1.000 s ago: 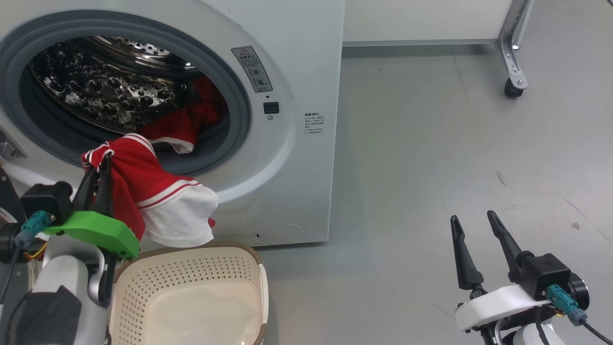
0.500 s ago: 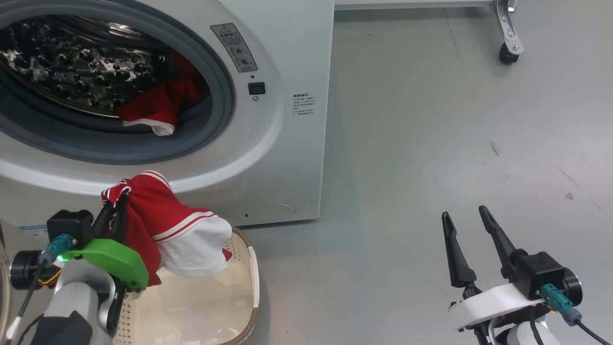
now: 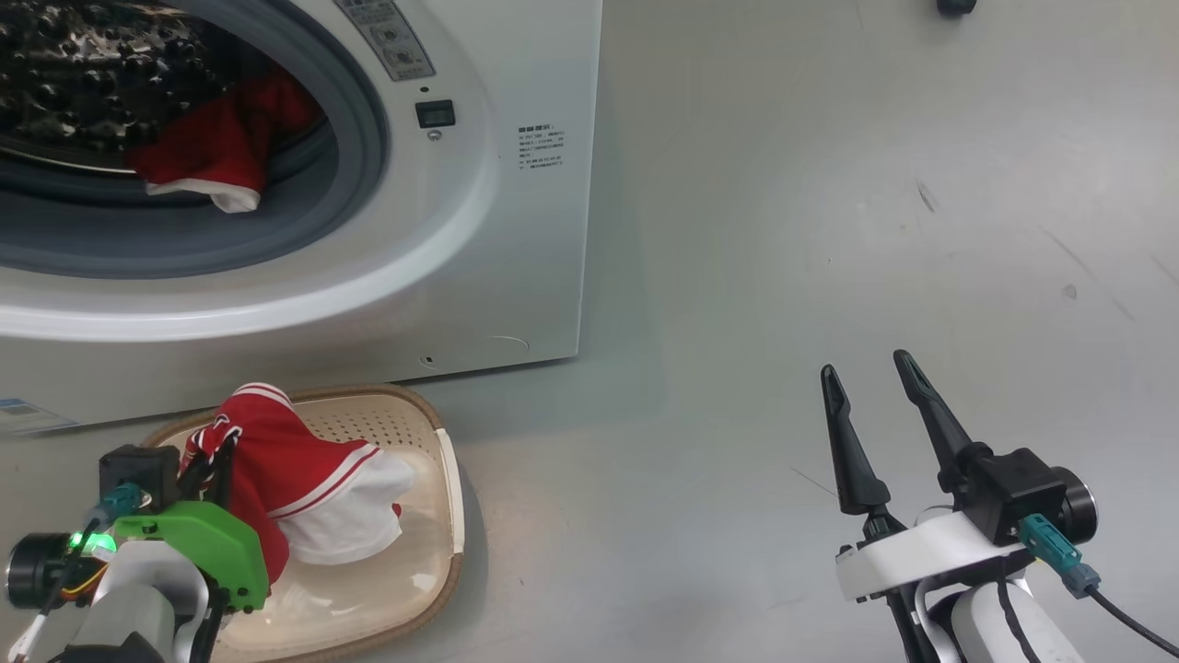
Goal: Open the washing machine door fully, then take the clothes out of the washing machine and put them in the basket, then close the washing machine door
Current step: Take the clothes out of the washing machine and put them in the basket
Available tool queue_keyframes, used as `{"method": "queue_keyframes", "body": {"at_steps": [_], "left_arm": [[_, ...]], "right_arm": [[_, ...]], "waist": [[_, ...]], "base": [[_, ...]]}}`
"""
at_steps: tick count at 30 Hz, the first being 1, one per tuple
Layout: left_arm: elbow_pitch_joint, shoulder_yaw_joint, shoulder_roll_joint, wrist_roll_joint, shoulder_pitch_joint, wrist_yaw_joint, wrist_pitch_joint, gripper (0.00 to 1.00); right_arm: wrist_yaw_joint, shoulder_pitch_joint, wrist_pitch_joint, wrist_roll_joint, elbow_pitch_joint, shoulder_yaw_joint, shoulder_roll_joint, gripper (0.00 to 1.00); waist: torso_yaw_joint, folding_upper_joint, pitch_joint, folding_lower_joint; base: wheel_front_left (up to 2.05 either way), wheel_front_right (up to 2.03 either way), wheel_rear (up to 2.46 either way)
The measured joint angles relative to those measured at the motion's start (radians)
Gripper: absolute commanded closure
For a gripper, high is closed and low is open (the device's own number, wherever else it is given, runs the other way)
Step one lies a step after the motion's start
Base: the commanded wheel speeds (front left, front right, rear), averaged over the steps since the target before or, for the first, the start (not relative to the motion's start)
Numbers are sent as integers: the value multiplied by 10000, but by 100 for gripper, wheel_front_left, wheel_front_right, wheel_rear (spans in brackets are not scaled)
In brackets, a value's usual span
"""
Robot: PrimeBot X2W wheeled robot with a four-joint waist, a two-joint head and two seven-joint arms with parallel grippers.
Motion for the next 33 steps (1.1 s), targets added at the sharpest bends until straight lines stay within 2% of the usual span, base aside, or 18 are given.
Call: {"method": "queue_keyframes", "body": {"at_steps": [19,32,33], "left_arm": [[1386,173,403,4,-430,190,525,100],[2197,316,341,-79,-880,276,564,100],[2234,316,328,-79,-907,276,552,60]], "right_arm": [[-88,-656,-2,-169,-73,259,355,0],[-107,-787,-13,-221,42,242,456,0],[-107,-802,-13,-221,61,240,462,0]], "waist": [[-991,0,1664,0],[-1292,0,2073,0],[-1292,0,2073,0]], "base": [[0,0,0],[0,0,0],[0,0,0]]}}
